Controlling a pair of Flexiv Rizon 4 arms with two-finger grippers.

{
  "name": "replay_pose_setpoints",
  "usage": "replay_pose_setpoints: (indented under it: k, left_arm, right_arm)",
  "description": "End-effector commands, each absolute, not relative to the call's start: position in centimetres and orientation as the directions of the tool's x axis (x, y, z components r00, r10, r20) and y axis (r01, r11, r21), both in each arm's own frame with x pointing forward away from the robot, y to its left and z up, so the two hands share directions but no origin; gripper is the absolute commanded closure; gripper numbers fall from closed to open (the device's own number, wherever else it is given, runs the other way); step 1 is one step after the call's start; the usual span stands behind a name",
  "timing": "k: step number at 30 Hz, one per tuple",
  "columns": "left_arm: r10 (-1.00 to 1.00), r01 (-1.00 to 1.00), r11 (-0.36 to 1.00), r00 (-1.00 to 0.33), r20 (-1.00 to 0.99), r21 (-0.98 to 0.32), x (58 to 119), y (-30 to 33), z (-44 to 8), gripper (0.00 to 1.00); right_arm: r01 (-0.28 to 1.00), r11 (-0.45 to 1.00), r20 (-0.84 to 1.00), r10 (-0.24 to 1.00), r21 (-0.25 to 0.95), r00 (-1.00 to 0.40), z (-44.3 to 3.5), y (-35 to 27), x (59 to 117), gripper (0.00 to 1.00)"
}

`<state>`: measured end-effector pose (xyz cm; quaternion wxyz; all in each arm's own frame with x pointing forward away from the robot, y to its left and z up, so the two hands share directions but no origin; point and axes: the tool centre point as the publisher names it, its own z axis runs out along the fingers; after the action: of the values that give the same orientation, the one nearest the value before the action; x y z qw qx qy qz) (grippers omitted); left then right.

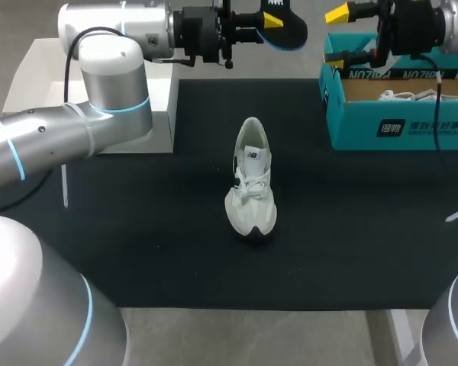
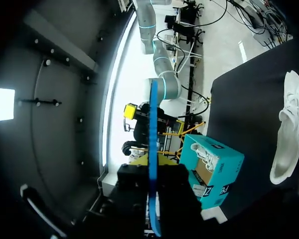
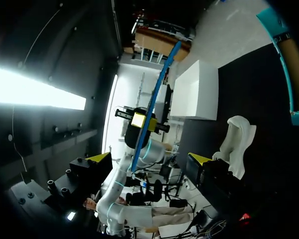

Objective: Take the shoe out of the shoebox, open the shoe tongue, remove and reinsert the insole, then place the shoe into the shoebox

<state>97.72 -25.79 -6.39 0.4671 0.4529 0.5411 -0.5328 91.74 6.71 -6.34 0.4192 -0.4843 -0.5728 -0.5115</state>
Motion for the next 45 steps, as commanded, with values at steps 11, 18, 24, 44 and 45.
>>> replay_pose_setpoints:
  k: [11, 18, 24, 44, 45]
  left_arm:
    - [0.010, 0.950, 0.004, -0.313, -0.950, -0.313, 98.0, -26.0, -6.0, 1.00]
    - [-0.068, 0.372, -0.240, -0.928, -0.367, -0.897, 96.8, -25.7, -3.6, 1.00]
    - [-0.068, 0.372, -0.240, -0.928, -0.367, -0.897, 96.8, -25.7, -3.6, 1.00]
    - [-0.028, -0.441, 0.136, -0.897, 0.442, -0.887, 96.0, -24.8, -0.6, 1.00]
    - [-0.024, -0.496, 0.133, -0.867, 0.498, -0.858, 96.0, -24.6, -0.6, 1.00]
  right_arm:
    - [0.984, 0.011, 0.976, 0.129, 0.178, -0.178, -6.3, 6.8, 91.9, 0.00]
    - [0.984, 0.011, 0.976, 0.129, 0.178, -0.178, -6.3, 6.8, 91.9, 0.00]
    - [0.984, 0.011, 0.976, 0.129, 0.178, -0.178, -6.3, 6.8, 91.9, 0.00]
    - [0.984, 0.011, 0.976, 0.129, 0.178, -0.178, -6.3, 6.8, 91.9, 0.00]
    - [0.984, 0.011, 0.976, 0.129, 0.178, -0.178, -6.3, 6.8, 91.9, 0.00]
